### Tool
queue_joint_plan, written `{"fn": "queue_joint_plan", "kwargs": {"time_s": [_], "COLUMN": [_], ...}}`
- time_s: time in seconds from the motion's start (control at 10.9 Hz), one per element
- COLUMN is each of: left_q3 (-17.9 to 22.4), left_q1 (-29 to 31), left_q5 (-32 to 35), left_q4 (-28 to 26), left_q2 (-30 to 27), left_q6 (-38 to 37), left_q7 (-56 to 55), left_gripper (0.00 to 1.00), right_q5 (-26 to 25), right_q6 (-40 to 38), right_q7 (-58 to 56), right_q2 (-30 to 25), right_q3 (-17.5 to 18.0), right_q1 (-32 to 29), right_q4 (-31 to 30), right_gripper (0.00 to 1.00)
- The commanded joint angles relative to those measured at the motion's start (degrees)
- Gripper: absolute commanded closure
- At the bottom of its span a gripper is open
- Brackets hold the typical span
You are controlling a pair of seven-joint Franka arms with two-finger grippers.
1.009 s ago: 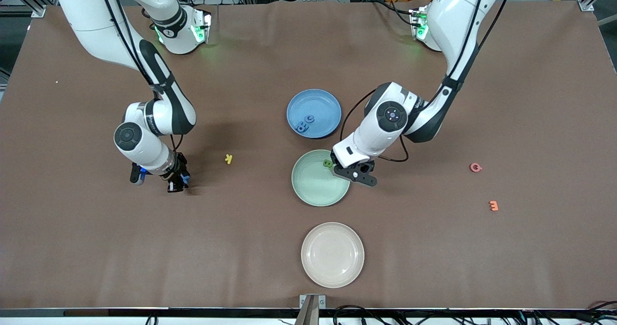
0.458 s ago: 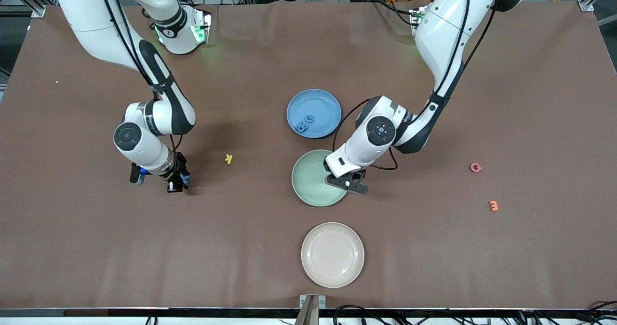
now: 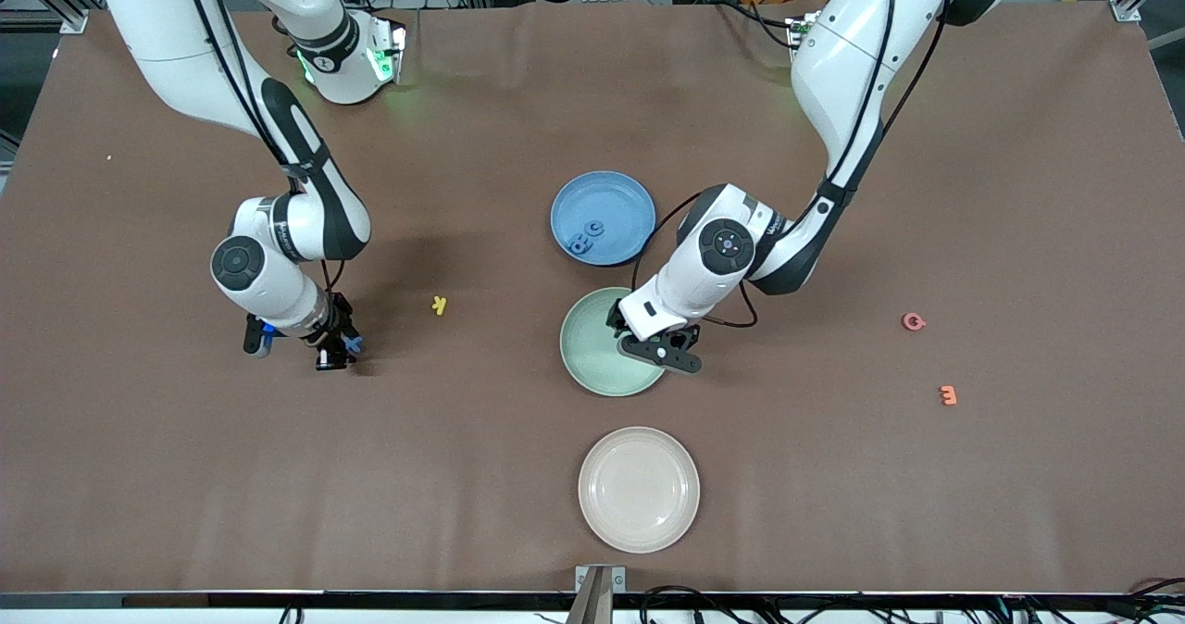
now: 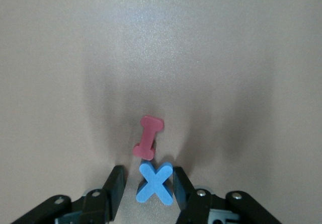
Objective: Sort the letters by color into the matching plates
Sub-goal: 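Drop the green N on the green plate while the right gripper grasps x, then lift the blue x with the right gripper while the left gripper withdraws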
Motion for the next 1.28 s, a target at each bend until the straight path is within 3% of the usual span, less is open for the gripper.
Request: {"fn": "queue_joint_plan", "kwargs": {"time_s": [0.0,0.73,0.92,1.19], "left_q3": [0.57,-0.31,-0.40,0.31], "left_q1": [-0.57,8.38,12.42,16.56], "left_q5": [-0.24,0.90,0.90,3.79], "left_q4": [1.12,0.15,0.06,0.15], "left_q2": [-1.11,-12.27,-15.16,-19.56], "left_q6": [0.40,-10.22,-17.31,-28.93], "left_q7": [-1.27,-0.48,0.48,2.69], "left_gripper": [0.00,0.00,0.00,0.00], "right_q5": [0.80,0.80,0.80,0.62], "right_q6": [0.88,1.06,0.54,0.09], "right_q7": [-1.69,-8.08,-15.54,-25.72], "right_q2": [0.27,0.45,-1.04,-2.54], "right_q3": [1.29,2.52,3.48,5.86], "right_q1": [-1.14,-1.14,-1.14,-0.88], "right_q4": [-0.84,-0.40,0.91,3.73], "right_gripper": [0.65,0.89,0.95,0.95]}}
